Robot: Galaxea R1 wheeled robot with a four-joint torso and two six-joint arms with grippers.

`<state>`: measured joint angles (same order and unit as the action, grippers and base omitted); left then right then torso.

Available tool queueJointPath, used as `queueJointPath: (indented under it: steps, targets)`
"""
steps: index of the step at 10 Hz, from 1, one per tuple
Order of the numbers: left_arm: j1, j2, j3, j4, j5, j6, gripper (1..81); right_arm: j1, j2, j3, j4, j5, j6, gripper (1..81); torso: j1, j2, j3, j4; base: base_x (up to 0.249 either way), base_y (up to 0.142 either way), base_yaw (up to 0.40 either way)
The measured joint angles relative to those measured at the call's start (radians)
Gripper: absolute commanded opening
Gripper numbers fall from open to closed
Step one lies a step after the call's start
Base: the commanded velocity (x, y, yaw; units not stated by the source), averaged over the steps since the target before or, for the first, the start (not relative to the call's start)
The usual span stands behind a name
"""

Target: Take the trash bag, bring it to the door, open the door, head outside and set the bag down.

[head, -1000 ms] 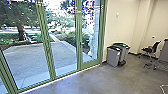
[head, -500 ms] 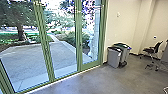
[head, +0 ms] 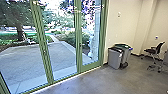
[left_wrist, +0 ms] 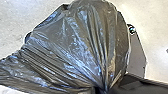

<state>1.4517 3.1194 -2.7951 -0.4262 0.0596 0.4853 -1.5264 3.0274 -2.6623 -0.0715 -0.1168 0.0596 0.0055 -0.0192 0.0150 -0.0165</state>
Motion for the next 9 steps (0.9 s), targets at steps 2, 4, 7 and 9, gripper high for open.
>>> queueJointPath:
  steps: [2,4,7,9]
  targets:
    - [0.0,0.0,0.0,0.0,0.0,0.0,1.0,0.0,0.0,0.0,0.0,0.0,0.0,81.1,0.0,0.0,0.0,0.0,0.156,-0.032,0.0]
    - [0.0,-0.004,0.0,0.0,-0.001,0.0,1.0,0.0,0.006,0.0,-0.001,0.0,0.0,81.1,-0.001,0.0,0.0,0.0,0.157,-0.064,0.0]
    - [0.0,0.0,0.001,0.0,-0.001,0.0,1.0,-0.003,0.009,0.0,-0.009,0.0,0.0,81.1,-0.001,0.0,0.0,0.0,0.159,-0.064,0.0]
    - [-0.002,0.0,0.001,0.0,-0.001,0.0,1.0,-0.003,0.009,0.0,-0.009,0.0,0.0,81.1,-0.001,0.0,0.0,0.0,0.16,-0.064,0.0]
